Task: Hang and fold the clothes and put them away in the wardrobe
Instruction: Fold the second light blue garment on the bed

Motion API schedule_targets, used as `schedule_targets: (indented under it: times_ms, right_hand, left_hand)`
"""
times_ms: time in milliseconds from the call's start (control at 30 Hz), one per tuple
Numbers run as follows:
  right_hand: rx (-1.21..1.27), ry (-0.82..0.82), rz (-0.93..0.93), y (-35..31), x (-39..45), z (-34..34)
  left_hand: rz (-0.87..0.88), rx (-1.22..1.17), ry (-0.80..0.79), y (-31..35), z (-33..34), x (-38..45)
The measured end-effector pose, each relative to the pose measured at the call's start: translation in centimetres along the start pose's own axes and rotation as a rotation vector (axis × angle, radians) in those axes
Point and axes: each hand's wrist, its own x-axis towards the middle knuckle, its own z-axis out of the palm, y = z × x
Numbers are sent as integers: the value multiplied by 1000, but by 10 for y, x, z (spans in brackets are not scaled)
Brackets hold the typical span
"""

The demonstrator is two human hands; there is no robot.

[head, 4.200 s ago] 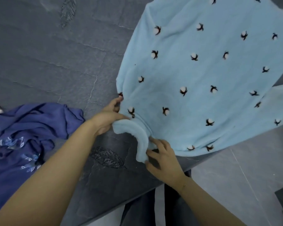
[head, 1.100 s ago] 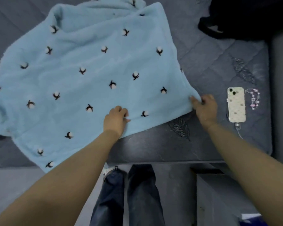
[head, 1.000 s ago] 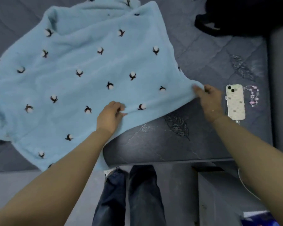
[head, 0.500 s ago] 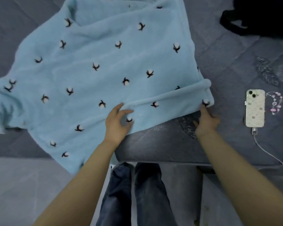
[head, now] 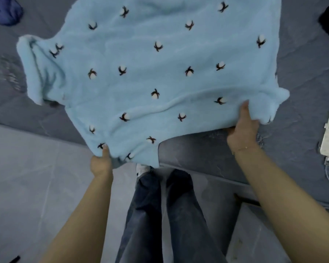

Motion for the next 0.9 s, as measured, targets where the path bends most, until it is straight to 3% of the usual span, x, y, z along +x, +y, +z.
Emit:
schedule_targets:
  times_ms: [67,167,267,400,500,767,900]
  right_hand:
    - [-43,-21,-3,6,-4,-22]
    - [-153,114,127,27,-8,-66]
    - [-187,122,217,34,-15,-87]
    - [-8,105,273,27,-13,-92]
    - [84,128,283,19,-18,-102]
    - [374,104,258,-45,-30,-100]
    - [184,107,84,-86,-13,-61]
  left_hand:
    - [99,7,-8,-13,-13,2]
    - [139,-13,-17,-24,-28,5]
    - [101,-36,-114,-43,-40,5]
    - [-9,-132,-294,-53,-56,2]
    - [-84,-119,-339,-46,-69,3]
    - [-134,-579,-606,53,-95,-33]
    - [-315,-817,-606,120,-89,-45]
